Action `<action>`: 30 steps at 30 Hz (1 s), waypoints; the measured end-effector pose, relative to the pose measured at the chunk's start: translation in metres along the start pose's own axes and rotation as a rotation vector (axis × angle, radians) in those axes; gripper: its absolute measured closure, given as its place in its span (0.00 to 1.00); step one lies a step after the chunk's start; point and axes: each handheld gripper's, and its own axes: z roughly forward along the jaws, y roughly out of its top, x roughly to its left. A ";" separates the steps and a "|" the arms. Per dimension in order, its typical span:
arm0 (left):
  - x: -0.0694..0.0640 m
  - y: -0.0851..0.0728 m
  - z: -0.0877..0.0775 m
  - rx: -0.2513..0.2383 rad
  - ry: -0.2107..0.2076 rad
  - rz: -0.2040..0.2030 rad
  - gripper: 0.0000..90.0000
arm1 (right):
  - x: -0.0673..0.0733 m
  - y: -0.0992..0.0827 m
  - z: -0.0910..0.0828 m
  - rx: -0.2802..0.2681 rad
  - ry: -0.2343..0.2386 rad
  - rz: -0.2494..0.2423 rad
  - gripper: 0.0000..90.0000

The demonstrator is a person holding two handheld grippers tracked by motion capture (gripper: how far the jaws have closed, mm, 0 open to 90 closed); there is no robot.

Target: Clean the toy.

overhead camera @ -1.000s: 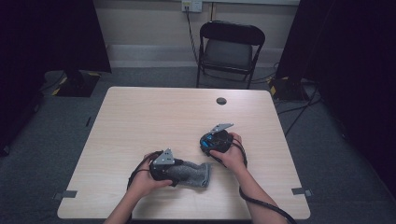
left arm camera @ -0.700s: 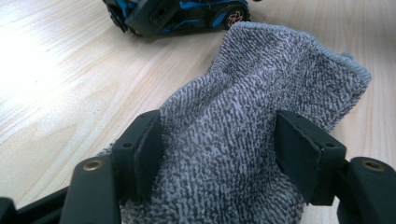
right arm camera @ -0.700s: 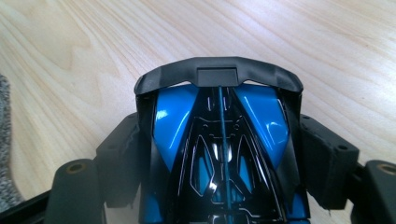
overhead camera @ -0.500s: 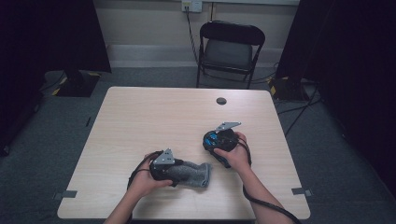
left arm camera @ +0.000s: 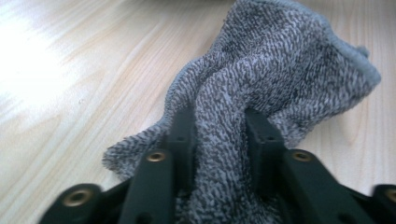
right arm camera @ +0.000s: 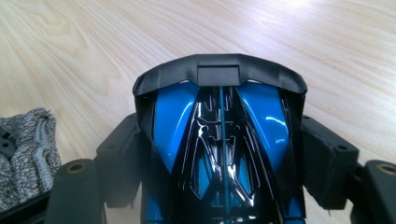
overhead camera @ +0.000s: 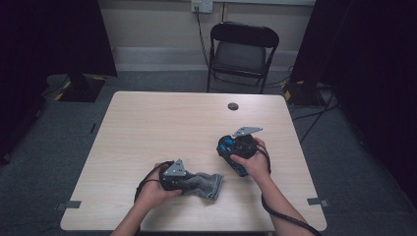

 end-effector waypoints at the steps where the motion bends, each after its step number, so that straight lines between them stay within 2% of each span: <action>1: 0.000 0.001 -0.001 0.004 0.001 -0.008 0.80 | 0.000 0.000 -0.001 -0.005 0.003 0.001 0.28; 2: 0.001 0.001 -0.002 -0.001 0.000 -0.020 0.82 | 0.001 0.001 -0.003 -0.014 0.005 0.004 0.28; 4: 0.004 0.000 -0.006 -0.033 -0.001 -0.076 0.83 | 0.001 0.002 -0.006 -0.027 0.018 0.008 0.28; 7: 0.010 -0.001 -0.015 -0.063 0.046 -0.109 0.84 | 0.002 0.003 -0.012 -0.050 0.031 0.016 0.28; 10: 0.016 0.001 -0.027 -0.129 0.066 -0.169 0.84 | 0.002 0.003 -0.017 -0.063 0.033 0.017 0.28; 12: 0.018 0.003 -0.034 -0.139 0.094 -0.187 0.84 | 0.001 0.003 -0.019 -0.062 0.038 0.019 0.28; 19: 0.024 0.010 -0.043 -0.217 0.161 -0.285 0.84 | 0.007 0.000 -0.027 -0.082 0.062 0.026 0.28; 25: 0.033 0.024 -0.046 -0.266 0.237 -0.344 0.85 | 0.016 0.000 -0.036 -0.098 0.082 0.020 0.28; 30: 0.040 0.045 -0.047 -0.298 0.278 -0.373 0.85 | 0.023 0.003 -0.043 -0.109 0.098 0.006 0.28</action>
